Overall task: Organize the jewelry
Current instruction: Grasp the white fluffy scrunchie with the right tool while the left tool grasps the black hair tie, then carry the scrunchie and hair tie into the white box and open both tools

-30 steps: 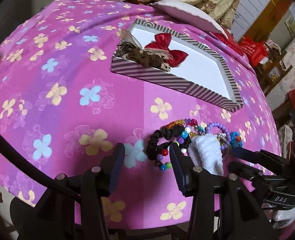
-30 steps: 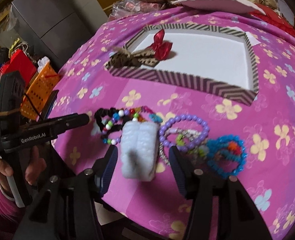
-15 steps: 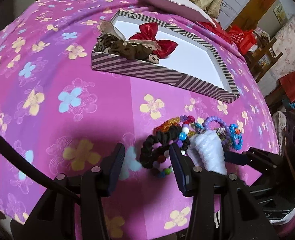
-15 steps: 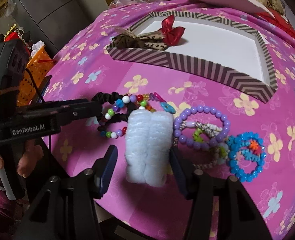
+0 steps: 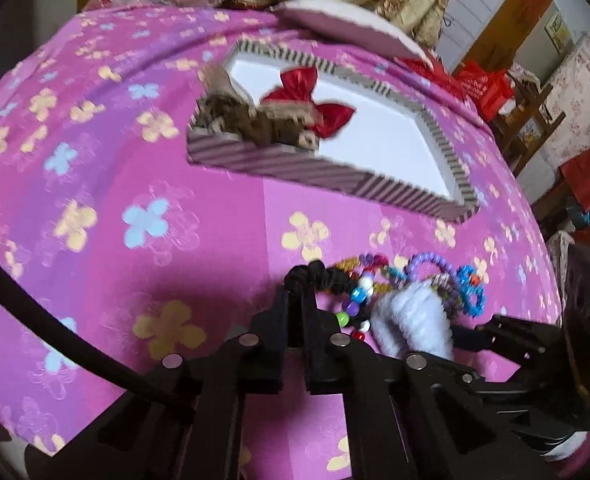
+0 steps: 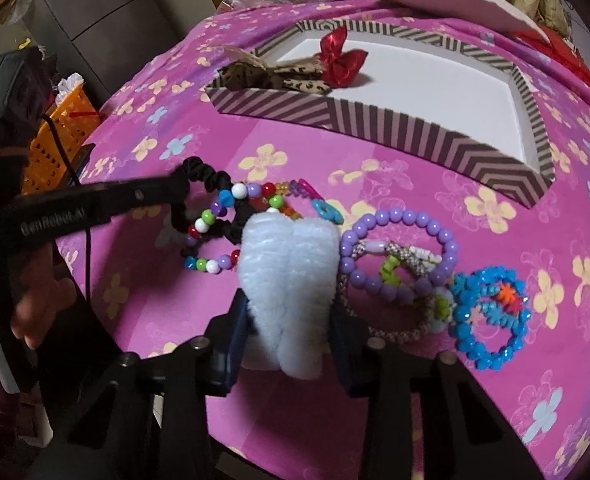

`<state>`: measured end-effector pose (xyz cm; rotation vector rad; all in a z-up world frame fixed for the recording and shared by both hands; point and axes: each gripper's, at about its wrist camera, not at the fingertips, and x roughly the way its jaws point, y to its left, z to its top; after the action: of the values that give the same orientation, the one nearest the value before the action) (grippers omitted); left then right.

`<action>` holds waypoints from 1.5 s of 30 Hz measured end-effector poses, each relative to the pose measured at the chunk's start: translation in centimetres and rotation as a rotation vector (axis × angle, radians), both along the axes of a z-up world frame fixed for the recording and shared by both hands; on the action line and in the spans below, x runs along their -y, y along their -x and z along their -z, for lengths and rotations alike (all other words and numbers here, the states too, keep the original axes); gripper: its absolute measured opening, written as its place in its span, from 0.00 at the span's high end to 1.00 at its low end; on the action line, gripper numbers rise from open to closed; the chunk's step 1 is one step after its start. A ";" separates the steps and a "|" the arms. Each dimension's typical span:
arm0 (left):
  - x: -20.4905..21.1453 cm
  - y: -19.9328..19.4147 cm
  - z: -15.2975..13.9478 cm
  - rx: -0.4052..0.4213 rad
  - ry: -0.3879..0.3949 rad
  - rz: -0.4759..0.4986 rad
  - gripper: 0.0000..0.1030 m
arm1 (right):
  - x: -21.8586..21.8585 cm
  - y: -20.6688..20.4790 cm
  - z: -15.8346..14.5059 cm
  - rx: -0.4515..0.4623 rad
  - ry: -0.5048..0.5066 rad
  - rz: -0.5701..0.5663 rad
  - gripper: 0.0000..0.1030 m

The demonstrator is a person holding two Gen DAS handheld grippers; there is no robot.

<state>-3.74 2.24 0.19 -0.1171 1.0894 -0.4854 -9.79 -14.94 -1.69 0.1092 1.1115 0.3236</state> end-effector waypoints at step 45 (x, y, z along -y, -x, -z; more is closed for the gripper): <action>6.5 -4.3 -6.3 0.139 -0.111 -0.030 0.89 | 8.1 -5.5 -6.6 0.153 -0.060 0.163 0.67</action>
<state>0.52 -4.24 6.46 -0.0019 0.9751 -0.3996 -4.31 -23.05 4.94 0.2240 0.9347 0.2155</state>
